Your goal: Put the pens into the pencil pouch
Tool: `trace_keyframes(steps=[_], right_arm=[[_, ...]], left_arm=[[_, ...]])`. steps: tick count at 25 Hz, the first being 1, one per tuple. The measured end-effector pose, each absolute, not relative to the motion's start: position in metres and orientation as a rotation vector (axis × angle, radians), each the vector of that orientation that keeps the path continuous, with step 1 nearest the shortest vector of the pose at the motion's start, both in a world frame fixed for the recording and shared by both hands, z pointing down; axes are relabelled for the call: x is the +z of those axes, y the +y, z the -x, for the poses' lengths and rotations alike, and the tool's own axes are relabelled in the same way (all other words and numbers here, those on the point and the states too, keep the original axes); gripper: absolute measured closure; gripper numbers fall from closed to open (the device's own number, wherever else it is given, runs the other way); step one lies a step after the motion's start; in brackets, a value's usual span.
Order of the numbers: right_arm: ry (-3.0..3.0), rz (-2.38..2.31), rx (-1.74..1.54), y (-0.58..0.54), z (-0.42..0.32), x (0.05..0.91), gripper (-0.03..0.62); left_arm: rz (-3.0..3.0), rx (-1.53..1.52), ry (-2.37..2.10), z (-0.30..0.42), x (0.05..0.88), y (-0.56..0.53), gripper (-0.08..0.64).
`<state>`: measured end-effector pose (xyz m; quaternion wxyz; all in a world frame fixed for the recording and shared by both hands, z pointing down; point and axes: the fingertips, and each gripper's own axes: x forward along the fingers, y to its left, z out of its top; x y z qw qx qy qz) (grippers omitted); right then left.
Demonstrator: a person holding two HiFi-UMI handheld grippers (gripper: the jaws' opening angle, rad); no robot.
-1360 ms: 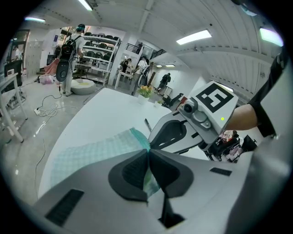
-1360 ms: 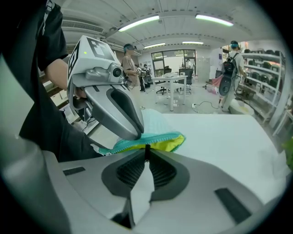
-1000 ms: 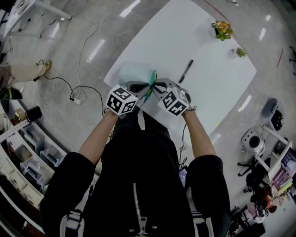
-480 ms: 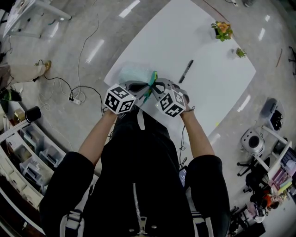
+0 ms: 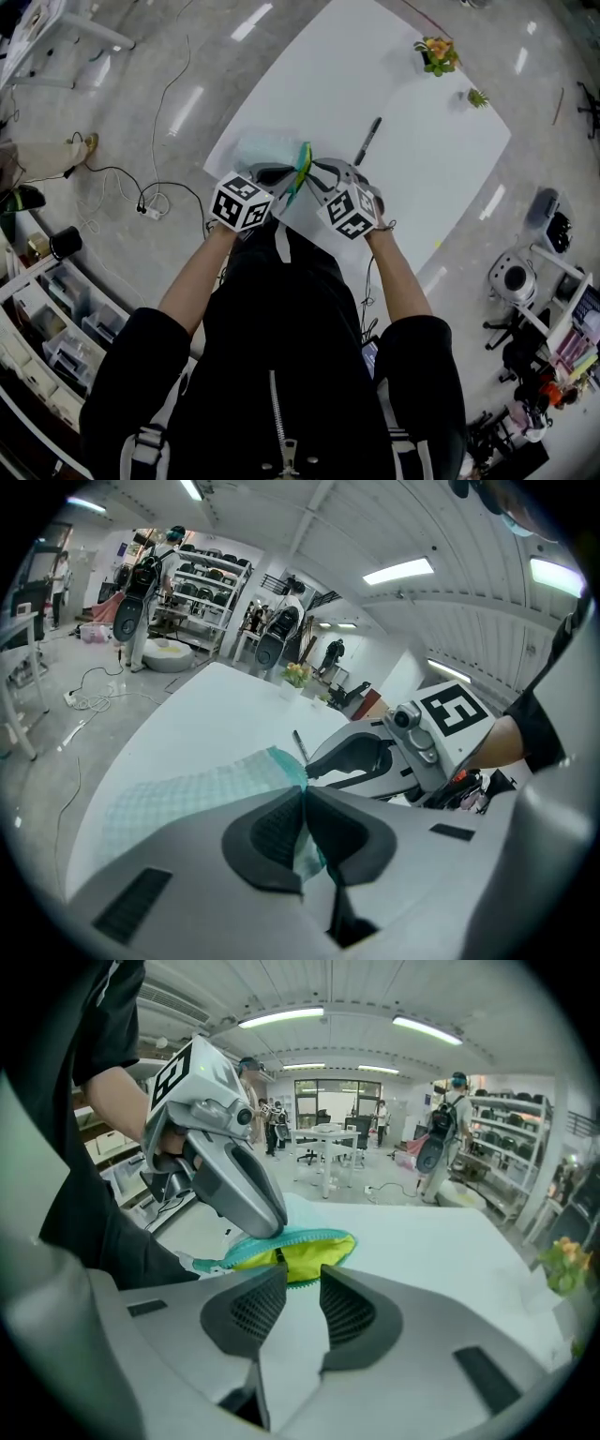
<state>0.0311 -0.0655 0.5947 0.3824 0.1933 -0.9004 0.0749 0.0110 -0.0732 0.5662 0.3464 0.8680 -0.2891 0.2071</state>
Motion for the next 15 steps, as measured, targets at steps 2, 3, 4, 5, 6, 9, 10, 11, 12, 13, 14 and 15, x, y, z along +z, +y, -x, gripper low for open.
trace_keyframes(steps=[2, 3, 4, 5, 6, 9, 10, 11, 12, 13, 14, 15], right_arm=[[-2.299, -0.538, 0.214, -0.067, -0.038, 0.591, 0.479], [-2.3, -0.566, 0.23, -0.067, -0.041, 0.589, 0.477], [-2.303, -0.597, 0.251, -0.069, -0.045, 0.587, 0.471], [-2.307, -0.629, 0.278, -0.069, -0.048, 0.586, 0.46], [-2.312, -0.661, 0.309, -0.07, -0.052, 0.584, 0.454], [-2.311, -0.772, 0.395, -0.075, -0.066, 0.579, 0.445], [-2.307, -0.817, 0.418, -0.078, -0.072, 0.578, 0.443], [-2.3, -0.864, 0.44, -0.081, -0.079, 0.578, 0.439], [-2.293, -0.913, 0.463, -0.083, -0.085, 0.577, 0.432], [-2.283, -0.961, 0.489, -0.085, -0.092, 0.577, 0.425], [-2.271, -1.008, 0.517, -0.087, -0.098, 0.578, 0.413], [-2.256, -1.054, 0.544, -0.089, -0.105, 0.579, 0.396]], left_arm=[[-2.253, 0.546, -0.755, -0.011, 0.567, -0.074, 0.525], [-2.254, 0.55, -0.758, -0.011, 0.568, -0.074, 0.525], [-2.255, 0.554, -0.761, -0.011, 0.568, -0.074, 0.525], [-2.255, 0.557, -0.766, -0.01, 0.568, -0.074, 0.525], [-2.255, 0.559, -0.773, -0.009, 0.569, -0.074, 0.525], [-2.256, 0.563, -0.795, -0.009, 0.571, -0.076, 0.525], [-2.257, 0.566, -0.798, -0.01, 0.572, -0.076, 0.525], [-2.257, 0.57, -0.798, -0.011, 0.573, -0.075, 0.525], [-2.257, 0.575, -0.798, -0.012, 0.574, -0.075, 0.525], [-2.255, 0.577, -0.798, -0.013, 0.575, -0.074, 0.525], [-2.253, 0.578, -0.799, -0.014, 0.575, -0.074, 0.525], [-2.251, 0.579, -0.797, -0.015, 0.576, -0.074, 0.525]])
